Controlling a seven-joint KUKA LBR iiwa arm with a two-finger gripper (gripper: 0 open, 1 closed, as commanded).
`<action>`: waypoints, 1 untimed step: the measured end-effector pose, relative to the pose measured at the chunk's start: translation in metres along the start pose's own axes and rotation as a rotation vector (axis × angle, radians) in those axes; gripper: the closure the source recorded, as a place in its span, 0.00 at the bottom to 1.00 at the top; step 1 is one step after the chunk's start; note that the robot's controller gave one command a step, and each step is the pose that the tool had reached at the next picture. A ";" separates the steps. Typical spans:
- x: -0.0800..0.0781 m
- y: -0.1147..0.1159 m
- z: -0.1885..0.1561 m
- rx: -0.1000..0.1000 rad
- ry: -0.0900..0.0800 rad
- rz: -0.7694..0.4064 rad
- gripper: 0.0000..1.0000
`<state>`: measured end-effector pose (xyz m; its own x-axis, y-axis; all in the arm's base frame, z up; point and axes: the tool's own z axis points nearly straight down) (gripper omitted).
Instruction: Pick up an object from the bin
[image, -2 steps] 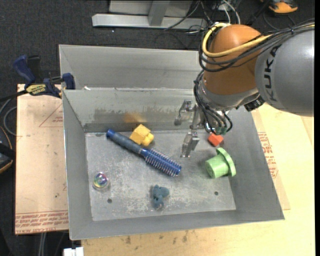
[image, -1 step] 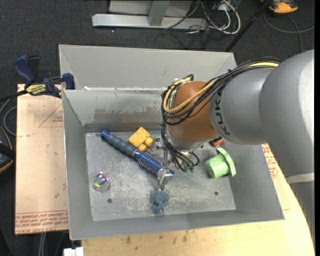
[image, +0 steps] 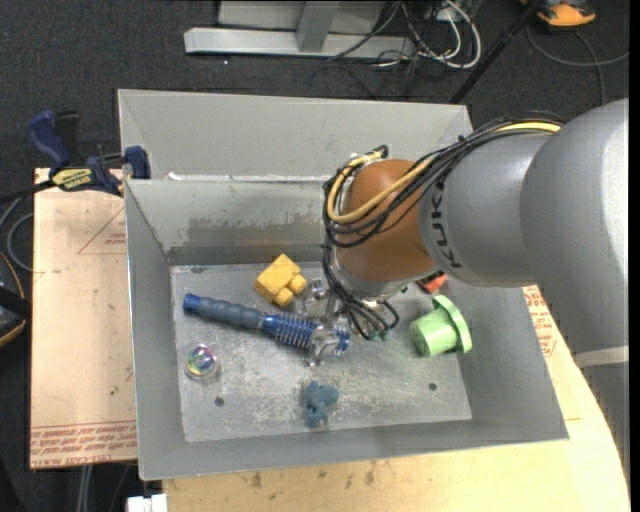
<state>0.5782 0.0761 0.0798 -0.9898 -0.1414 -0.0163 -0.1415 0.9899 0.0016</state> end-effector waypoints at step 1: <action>-0.003 -0.005 -0.121 0.002 0.007 -0.024 1.00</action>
Offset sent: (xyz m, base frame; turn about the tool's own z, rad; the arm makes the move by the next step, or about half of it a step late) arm -0.0001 -0.0053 0.1173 -0.0254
